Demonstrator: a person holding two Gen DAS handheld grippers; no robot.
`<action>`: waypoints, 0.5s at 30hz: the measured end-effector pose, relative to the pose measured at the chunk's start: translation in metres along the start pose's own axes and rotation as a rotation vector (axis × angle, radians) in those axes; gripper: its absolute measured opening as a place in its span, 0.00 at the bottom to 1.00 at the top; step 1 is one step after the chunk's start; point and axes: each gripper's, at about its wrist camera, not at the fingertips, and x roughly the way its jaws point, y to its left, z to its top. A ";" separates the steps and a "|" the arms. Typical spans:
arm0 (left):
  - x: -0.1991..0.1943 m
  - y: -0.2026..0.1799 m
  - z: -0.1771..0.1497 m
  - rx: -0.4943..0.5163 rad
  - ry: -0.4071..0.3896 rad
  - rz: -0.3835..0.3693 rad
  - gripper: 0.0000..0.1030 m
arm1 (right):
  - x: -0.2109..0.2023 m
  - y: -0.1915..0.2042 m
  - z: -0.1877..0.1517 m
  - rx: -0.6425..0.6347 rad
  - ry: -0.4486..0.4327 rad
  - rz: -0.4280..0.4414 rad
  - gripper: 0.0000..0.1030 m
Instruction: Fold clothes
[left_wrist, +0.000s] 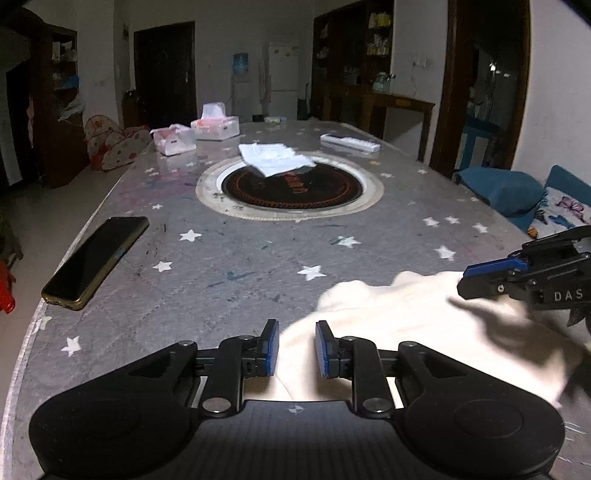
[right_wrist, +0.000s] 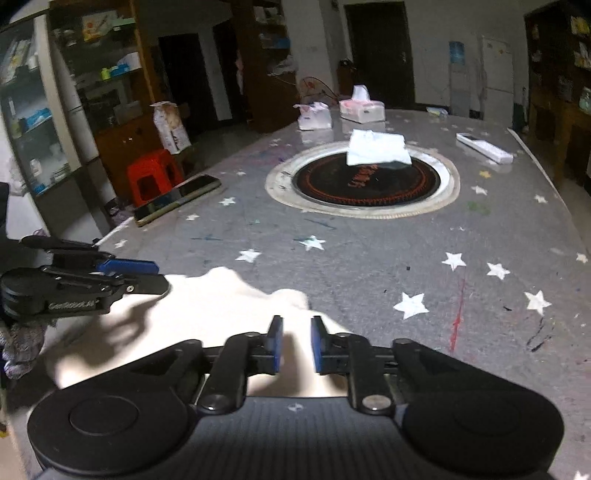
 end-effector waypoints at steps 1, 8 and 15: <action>-0.006 -0.002 -0.002 0.004 -0.008 -0.008 0.24 | -0.006 0.004 -0.002 -0.012 0.000 0.007 0.18; -0.043 -0.026 -0.028 0.021 -0.030 -0.071 0.26 | -0.038 0.038 -0.032 -0.108 0.004 0.027 0.28; -0.056 -0.038 -0.056 0.025 -0.015 -0.061 0.26 | -0.049 0.058 -0.063 -0.183 0.004 -0.009 0.28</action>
